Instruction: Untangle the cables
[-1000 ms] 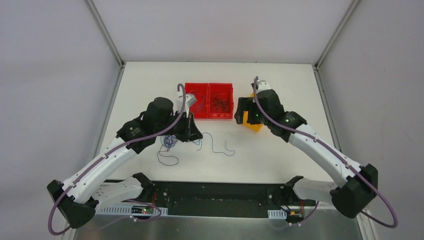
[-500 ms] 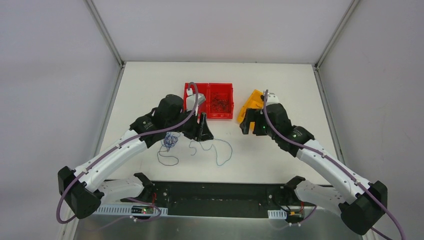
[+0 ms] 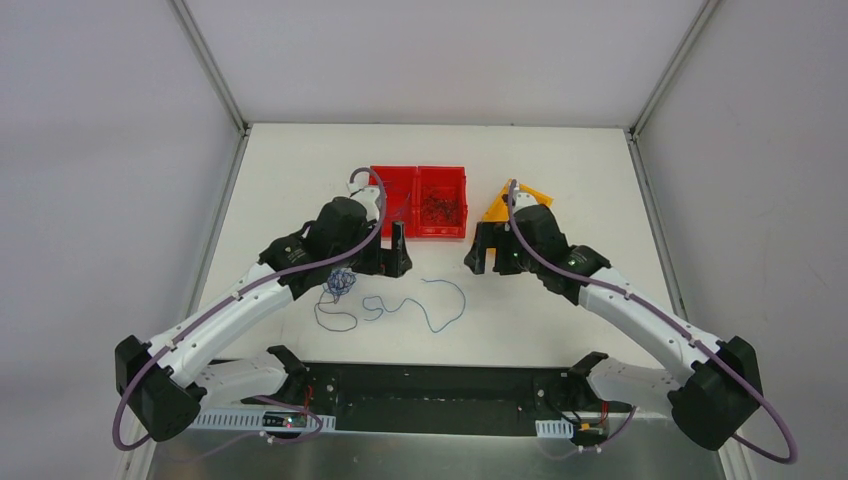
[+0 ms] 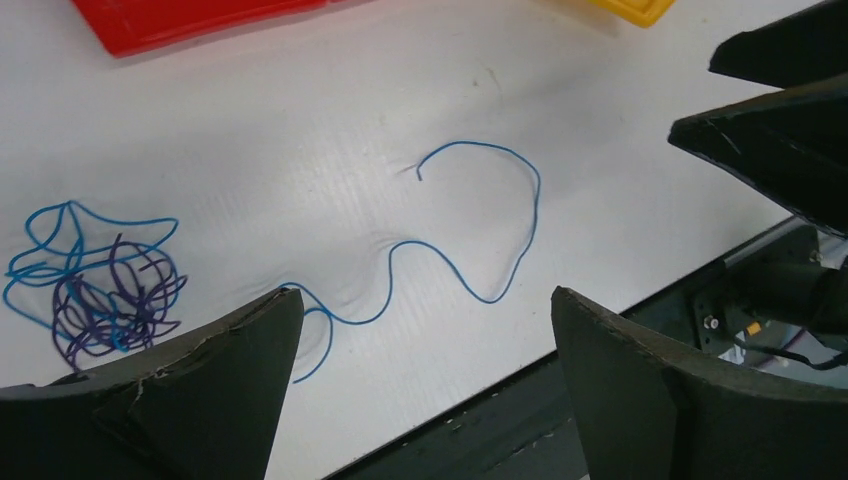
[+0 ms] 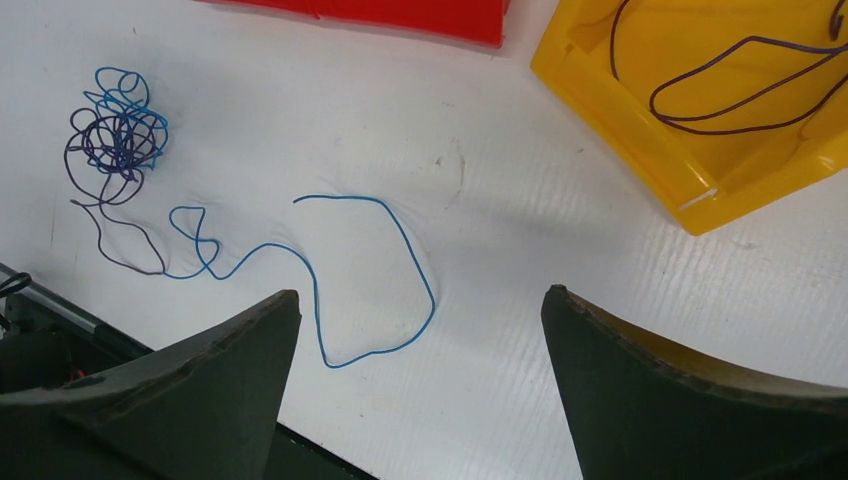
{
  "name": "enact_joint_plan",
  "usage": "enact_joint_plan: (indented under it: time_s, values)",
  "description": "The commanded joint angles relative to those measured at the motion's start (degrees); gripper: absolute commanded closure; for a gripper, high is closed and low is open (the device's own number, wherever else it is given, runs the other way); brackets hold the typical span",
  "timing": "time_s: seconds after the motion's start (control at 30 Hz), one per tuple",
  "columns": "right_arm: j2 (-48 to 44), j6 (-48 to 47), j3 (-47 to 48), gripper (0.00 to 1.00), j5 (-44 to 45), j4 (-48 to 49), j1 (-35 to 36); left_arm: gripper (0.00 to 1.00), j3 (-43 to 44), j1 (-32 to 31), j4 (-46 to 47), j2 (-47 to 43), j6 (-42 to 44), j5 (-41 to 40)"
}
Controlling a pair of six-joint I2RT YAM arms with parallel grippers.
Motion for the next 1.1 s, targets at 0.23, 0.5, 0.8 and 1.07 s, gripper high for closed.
enact_joint_plan:
  time_s: [0.23, 0.5, 0.8, 1.07]
  values:
    - [-0.34, 0.70, 0.60, 0.05, 4.24, 4.55, 1.42, 0.01, -2.13, 0.08, -3.54, 4.21, -7.71, -1.17]
    - [0.35, 0.79, -0.17, 0.04, 0.99, 4.06, 1.42, 0.01, -1.25, -3.99, -2.79, 11.91, -14.70, -5.73]
    - [13.75, 0.57, 1.21, 0.04, -3.98, 4.33, 6.57, 0.01, -8.11, 0.58, -2.90, 1.54, -20.31, -8.01]
    - [25.56, 0.81, 5.03, 0.02, -2.88, 5.79, 10.64, 0.01, -13.63, 8.40, -7.07, -6.38, -21.45, -1.64]
